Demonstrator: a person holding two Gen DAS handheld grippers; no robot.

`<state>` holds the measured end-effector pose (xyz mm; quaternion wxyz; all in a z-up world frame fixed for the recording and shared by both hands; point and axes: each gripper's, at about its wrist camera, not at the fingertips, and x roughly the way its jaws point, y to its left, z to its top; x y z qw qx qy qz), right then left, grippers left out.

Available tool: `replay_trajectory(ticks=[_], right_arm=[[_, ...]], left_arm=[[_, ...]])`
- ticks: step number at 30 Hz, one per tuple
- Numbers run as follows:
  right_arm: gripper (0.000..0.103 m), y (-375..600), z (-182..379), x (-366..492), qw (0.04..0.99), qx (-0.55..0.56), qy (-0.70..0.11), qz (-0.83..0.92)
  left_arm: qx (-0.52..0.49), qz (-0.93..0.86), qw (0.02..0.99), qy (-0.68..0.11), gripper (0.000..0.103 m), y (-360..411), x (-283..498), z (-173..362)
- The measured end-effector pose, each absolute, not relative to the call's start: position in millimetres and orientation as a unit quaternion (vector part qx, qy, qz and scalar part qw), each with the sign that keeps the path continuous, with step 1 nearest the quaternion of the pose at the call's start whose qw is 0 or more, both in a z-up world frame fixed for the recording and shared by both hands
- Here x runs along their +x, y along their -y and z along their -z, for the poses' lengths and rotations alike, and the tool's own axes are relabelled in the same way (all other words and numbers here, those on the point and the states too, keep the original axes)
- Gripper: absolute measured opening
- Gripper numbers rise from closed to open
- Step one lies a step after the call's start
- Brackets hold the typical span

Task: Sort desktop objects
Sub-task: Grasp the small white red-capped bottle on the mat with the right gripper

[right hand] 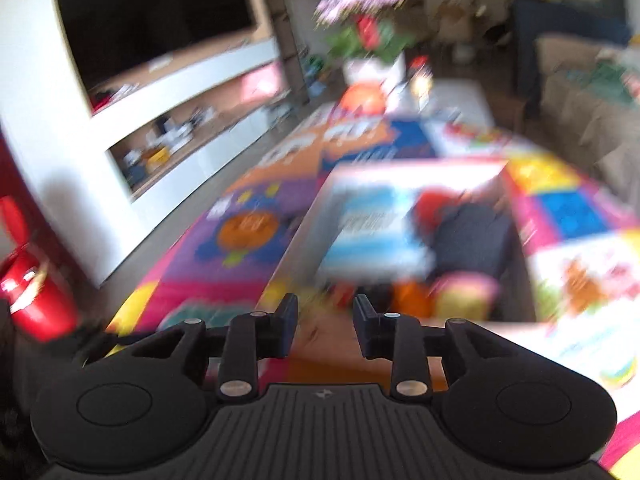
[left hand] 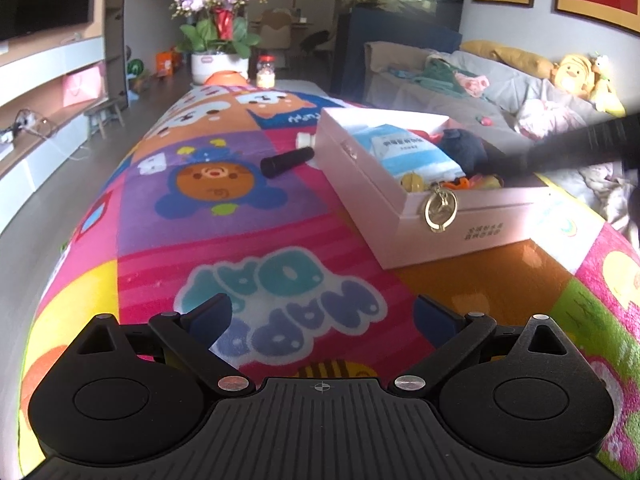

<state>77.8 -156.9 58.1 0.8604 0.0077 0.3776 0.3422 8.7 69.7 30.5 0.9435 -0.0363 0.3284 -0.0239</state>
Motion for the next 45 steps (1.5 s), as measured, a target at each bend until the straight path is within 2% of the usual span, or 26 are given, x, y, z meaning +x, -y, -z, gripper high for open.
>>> replay_trajectory(ticks=[4, 6, 10, 15, 20, 26, 28, 32, 33, 38, 43, 45], right_arm=[[0.03, 142.2, -33.6, 79.3, 0.835, 0.033, -0.417, -0.357], [0.035, 135.9, -24.5, 85.2, 0.832, 0.048, -0.426, -0.351], [0.035, 136.3, -15.5, 96.8, 0.812, 0.106, -0.451, -0.355], [0.011, 153.0, -37.1, 91.4, 0.834, 0.12, -0.409, -0.35], [0.012, 170.2, -65.9, 95.0, 0.888, 0.105, -0.343, -0.287], [0.012, 171.7, -74.3, 100.9, 0.893, 0.081, -0.342, -0.28], [0.014, 168.1, -75.2, 104.8, 0.892, 0.071, -0.347, -0.282], [0.037, 143.3, -80.5, 118.6, 0.891, 0.028, -0.351, -0.286], [0.04, 132.4, -83.3, 124.7, 0.89, 0.013, -0.353, -0.288], [0.041, 63.4, -97.3, 191.5, 0.864, -0.031, -0.413, -0.288], [0.042, 19.0, -86.5, 288.0, 0.837, -0.028, -0.495, -0.23], [0.052, 16.3, -72.1, 322.7, 0.828, -0.016, -0.526, -0.193]], left_arm=[[-0.032, 0.017, 0.945, -0.326, 0.1, -69.0, 9.7, -32.3], [-0.032, 0.017, 0.943, -0.331, 0.1, -69.1, 8.9, -30.6], [-0.035, 0.016, 0.94, -0.339, 0.1, -71.5, 4.9, -26.7], [-0.041, 0.013, 0.939, -0.341, 0.1, -75.1, 3.8, -24.6], [-0.046, 0.018, 0.938, -0.343, 0.1, -72.4, 6.4, -22.2], [-0.038, 0.009, 0.941, -0.336, 0.1, -74.7, 8.8, -23.8], [-0.031, 0.0, 0.945, -0.324, 0.1, -80.5, 14.5, -26.9], [-0.025, -0.028, 0.949, -0.313, 0.1, -95.7, 30.7, -29.6], [-0.025, -0.03, 0.949, -0.313, 0.1, -99.3, 35.2, -29.5], [0.002, -0.052, 0.945, -0.323, 0.1, -110.9, 58.7, -21.7], [-0.022, -0.043, 0.936, -0.348, 0.101, -123.0, 65.8, -7.1], [-0.027, -0.038, 0.939, -0.341, 0.103, -124.5, 64.1, -8.1]])
